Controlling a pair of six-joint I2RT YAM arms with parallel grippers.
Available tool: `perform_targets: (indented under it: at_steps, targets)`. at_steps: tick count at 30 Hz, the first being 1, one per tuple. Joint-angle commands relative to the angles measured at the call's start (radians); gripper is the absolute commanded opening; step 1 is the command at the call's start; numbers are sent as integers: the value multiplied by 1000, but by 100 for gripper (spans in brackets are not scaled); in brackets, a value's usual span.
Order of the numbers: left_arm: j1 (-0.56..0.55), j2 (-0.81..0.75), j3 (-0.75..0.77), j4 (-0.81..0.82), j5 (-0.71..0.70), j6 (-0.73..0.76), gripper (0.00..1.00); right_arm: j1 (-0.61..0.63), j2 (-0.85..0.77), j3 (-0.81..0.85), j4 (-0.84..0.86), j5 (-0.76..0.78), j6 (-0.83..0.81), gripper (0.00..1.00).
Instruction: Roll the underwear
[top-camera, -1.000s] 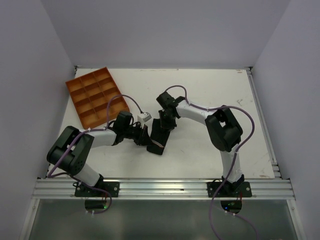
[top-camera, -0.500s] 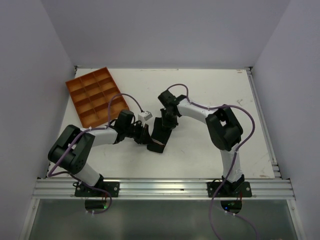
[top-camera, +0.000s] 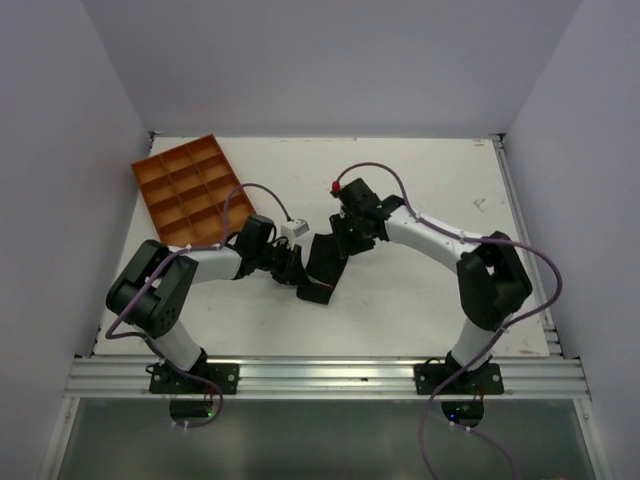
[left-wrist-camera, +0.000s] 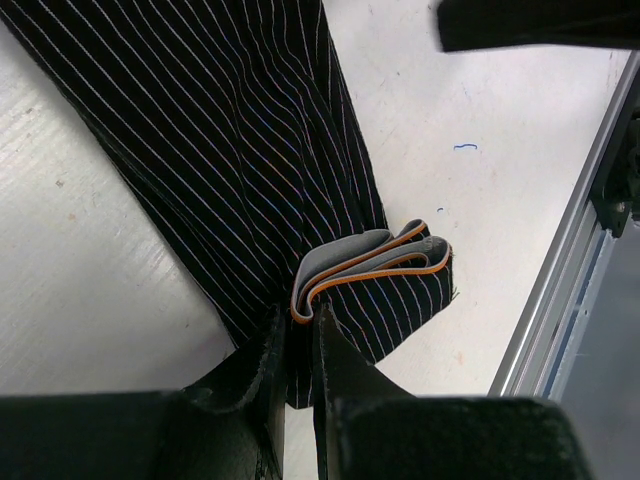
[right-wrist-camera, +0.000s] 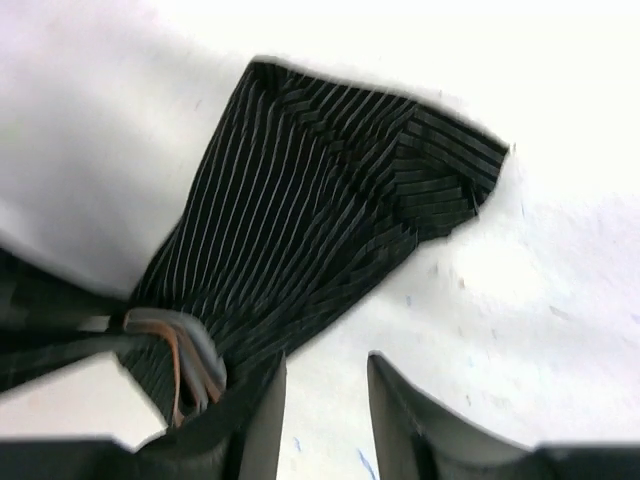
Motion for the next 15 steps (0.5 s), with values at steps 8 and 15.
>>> perform_targets:
  at_steps: [8,15]
  targets:
    - [-7,57,28,-88,-75,31,0,174,-429,-335,339,162,-196,50]
    - [-7,69,28,-87,-66,28,0,385,-436,-336,359,271,-400,60]
